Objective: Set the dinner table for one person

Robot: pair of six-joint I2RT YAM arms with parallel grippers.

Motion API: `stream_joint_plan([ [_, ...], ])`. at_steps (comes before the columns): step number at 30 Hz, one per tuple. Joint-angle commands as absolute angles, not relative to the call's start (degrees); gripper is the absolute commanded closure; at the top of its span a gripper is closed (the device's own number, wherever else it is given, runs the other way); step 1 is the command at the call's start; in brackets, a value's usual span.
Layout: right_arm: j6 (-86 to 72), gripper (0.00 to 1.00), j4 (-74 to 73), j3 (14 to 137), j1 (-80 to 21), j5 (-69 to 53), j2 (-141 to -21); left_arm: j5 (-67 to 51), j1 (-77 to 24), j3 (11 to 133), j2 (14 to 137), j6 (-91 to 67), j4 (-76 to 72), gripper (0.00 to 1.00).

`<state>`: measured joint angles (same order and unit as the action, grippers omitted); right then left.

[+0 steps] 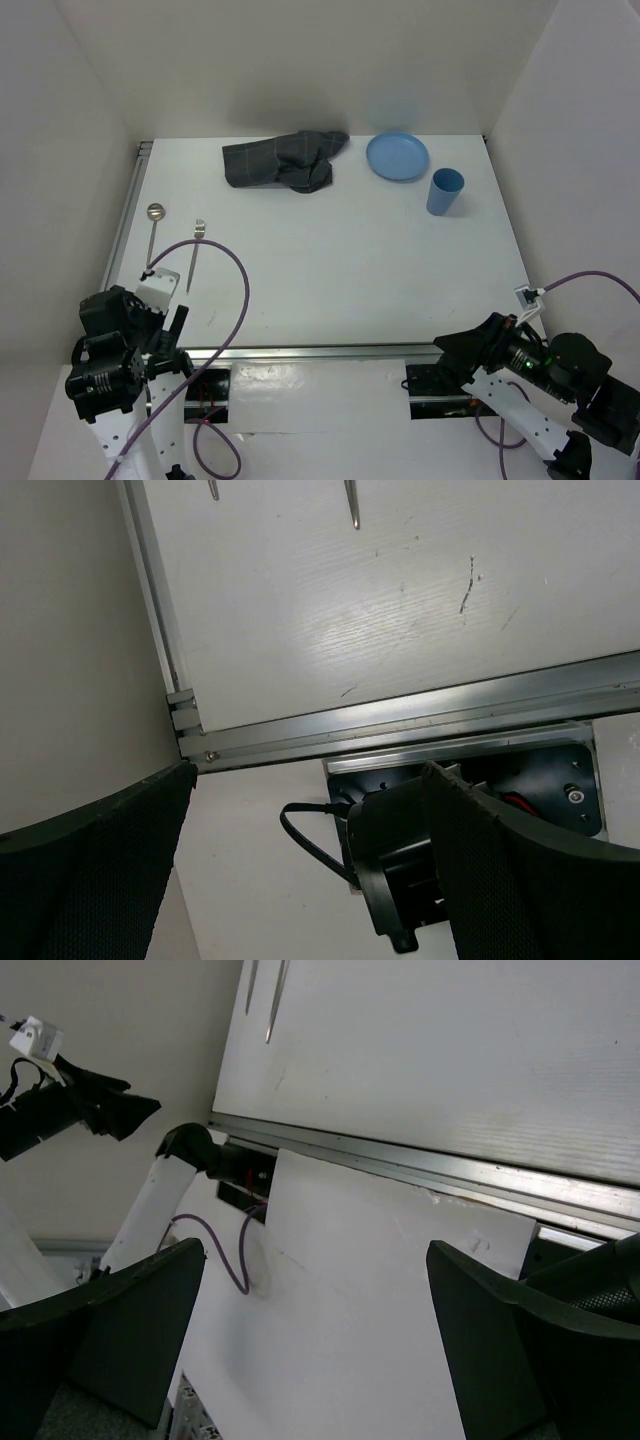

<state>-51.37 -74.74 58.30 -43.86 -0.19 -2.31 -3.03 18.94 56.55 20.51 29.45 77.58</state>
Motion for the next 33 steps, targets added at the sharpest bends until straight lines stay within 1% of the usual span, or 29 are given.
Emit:
stream_joint_plan([
  [1, -50.5, 0.0, -75.3, 58.4, -43.9, 0.5, -3.7, -3.1, 19.2, 56.6, 19.8, 25.9, 78.4, 0.0],
  [3, -50.5, 0.0, -75.3, 60.2, -43.9, 0.5, -4.8, -1.8, 19.2, 56.6, 20.9, 24.5, 78.4, 0.0],
  [6, -50.0, 0.0, -75.3, 64.5, -43.9, 3.2, -10.2, -1.8, 19.2, 56.6, 20.9, 24.0, 78.4, 0.0],
  [7, -48.6, 0.0, -75.3, 65.8, -43.9, 4.1, -14.2, -1.8, 19.2, 56.6, 20.9, 24.0, 78.4, 0.0],
  [10, -44.1, 0.0, -73.7, 71.0, -43.9, 7.6, -21.4, -1.8, 19.2, 58.6, 21.7, 24.0, 75.5, 0.0],
  [11, -40.9, 0.0, -72.2, 72.3, -43.9, 8.5, -26.7, -1.8, 19.2, 59.7, 24.2, 24.5, 75.0, 0.0],
  [13, -38.0, 0.0, -70.2, 76.1, -43.9, 11.8, -32.1, -4.3, 19.2, 63.6, 27.9, 26.0, 73.9, 0.0],
  [14, -36.7, 0.0, -67.4, 77.1, -43.9, 13.0, -37.5, -7.2, 19.2, 65.1, 30.3, 26.5, 72.7, 0.0],
  [16, -33.1, 0.0, -63.2, 79.0, -43.9, 17.0, -42.8, -9.7, 19.2, 70.4, 38.6, 26.5, 70.9, 0.0],
  [17, -31.9, 0.0, -60.7, 79.0, -43.9, 18.0, -48.3, -11.8, 19.2, 72.4, 41.6, 26.5, 70.2, 0.0],
  [18, -28.2, 0.0, -53.9, 79.5, -43.9, 18.0, -51.1, -12.5, 19.2, 74.4, 44.8, 25.8, 68.8, 0.0],
  [19, -26.0, 0.0, -50.2, 79.5, -43.9, 18.0, -54.2, -12.5, 19.2, 76.4, 50.7, 25.2, 67.8, 0.0],
  [20, -23.6, 0.0, -47.1, 81.9, -43.9, 15.5, -57.7, -13.0, 19.2, 79.5, 53.4, 24.4, 66.7, 0.0],
  [21, -20.6, 0.0, -43.8, 84.2, -43.9, 14.5, -66.6, -13.0, 19.2, 80.8, 55.9, 23.1, 65.7, 0.0],
  [22, -19.6, 0.0, -43.8, 87.1, -42.9, 13.7, -71.7, -13.9, 19.2, 81.7, 59.8, 23.1, 64.0, 0.0],
  [23, -18.6, 0.0, -43.2, 94.0, -41.8, 10.2, -76.7, -14.5, 19.2, 82.3, 61.3, 22.6, 63.1, 0.0],
  [24, -16.8, 0.0, -42.5, 97.3, -40.3, 7.7, -86.3, -15.6, 19.2, 82.4, 62.6, 22.6, 62.1, 0.0],
  [25, -16.3, 0.0, -41.8, 100.5, -37.4, 4.9, -90.7, -15.6, 19.2, 82.4, 63.6, 22.6, 61.3, 0.0],
  [26, -16.3, 0.0, -40.7, 106.3, -36.2, -0.1, -94.8, -15.6, 18.5, 81.7, 65.0, 22.6, 59.5, 0.0],
  [27, -15.6, 0.0, -39.5, 108.7, -35.1, -2.0, -102.2, -14.9, 17.3, 81.1, 65.6, 22.6, 58.8, 0.0],
  [28, -15.6, 0.0, -36.5, 111.0, -33.9, -3.1, -105.8, -14.9, 17.3, 80.6, 65.6, 22.6, 58.8, 0.0],
  [29, -15.6, 0.0, -35.4, 116.1, -33.2, -4.5, -109.3, -14.9, 17.3, 79.5, 66.4, 23.3, 58.0, 0.0],
  [30, -15.6, 0.0, -34.5, 118.9, -33.2, -4.5, -116.6, -14.9, 16.8, 78.9, 67.4, 23.9, 57.3, 0.0],
  [31, -15.6, 0.0, -33.8, 121.6, -32.4, -4.5, -120.3, -14.9, 16.8, 78.3, 67.4, 24.4, 56.6, 0.0],
  [32, -16.3, 0.0, -33.1, 127.9, -31.8, -2.9, -124.1, -14.9, 16.8, 77.1, 68.3, 24.4, 55.8, 0.0],
  [33, -16.9, 0.0, -33.1, 130.9, -31.0, -2.2, -131.0, -14.9, 16.8, 76.6, 68.8, 24.4, 54.0, 0.0],
])
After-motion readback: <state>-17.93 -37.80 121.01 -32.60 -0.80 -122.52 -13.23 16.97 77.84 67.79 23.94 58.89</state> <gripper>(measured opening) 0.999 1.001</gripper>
